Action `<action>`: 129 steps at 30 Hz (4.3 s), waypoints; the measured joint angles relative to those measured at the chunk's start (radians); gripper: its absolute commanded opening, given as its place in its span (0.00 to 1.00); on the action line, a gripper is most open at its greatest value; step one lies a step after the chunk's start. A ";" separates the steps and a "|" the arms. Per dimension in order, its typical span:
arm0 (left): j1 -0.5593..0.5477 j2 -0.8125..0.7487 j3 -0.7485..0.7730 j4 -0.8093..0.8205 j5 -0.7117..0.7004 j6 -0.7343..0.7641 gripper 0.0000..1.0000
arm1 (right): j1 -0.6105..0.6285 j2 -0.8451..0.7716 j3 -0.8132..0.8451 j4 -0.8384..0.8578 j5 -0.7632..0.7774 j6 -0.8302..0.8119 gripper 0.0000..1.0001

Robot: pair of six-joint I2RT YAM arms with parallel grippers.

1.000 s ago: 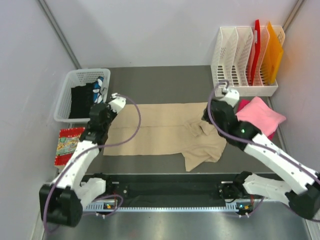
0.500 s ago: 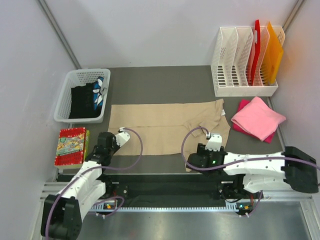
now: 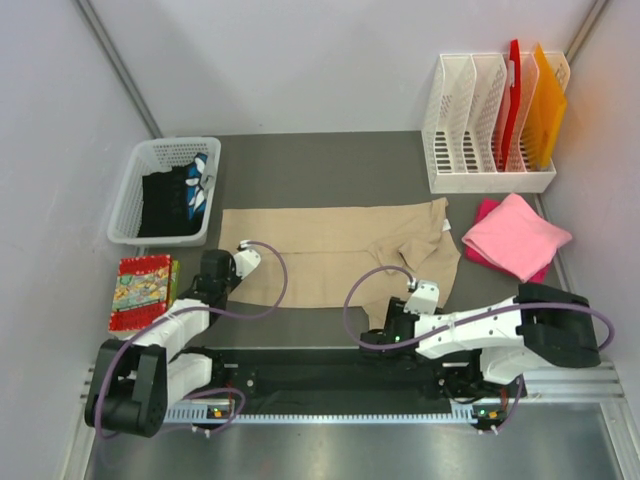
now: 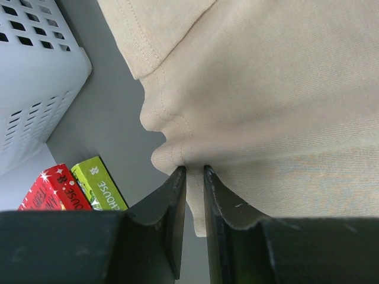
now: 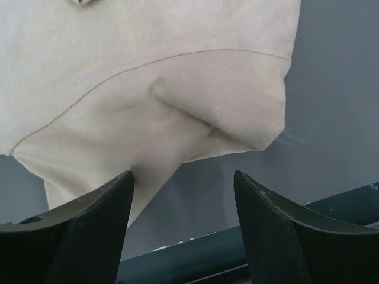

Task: Fold and stack the t-shirts
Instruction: Fold the tshirt

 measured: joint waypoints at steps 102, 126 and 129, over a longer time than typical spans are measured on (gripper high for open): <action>0.171 -0.246 0.123 -0.789 0.328 0.144 0.41 | 0.246 0.055 0.077 -0.209 0.050 0.195 0.15; 0.171 -0.284 0.213 -0.787 0.333 0.152 0.00 | 0.246 0.043 0.082 -0.230 0.050 0.195 0.09; 0.171 -0.317 0.234 -0.819 0.336 0.166 0.00 | 0.251 0.030 0.087 -0.242 0.048 0.195 0.09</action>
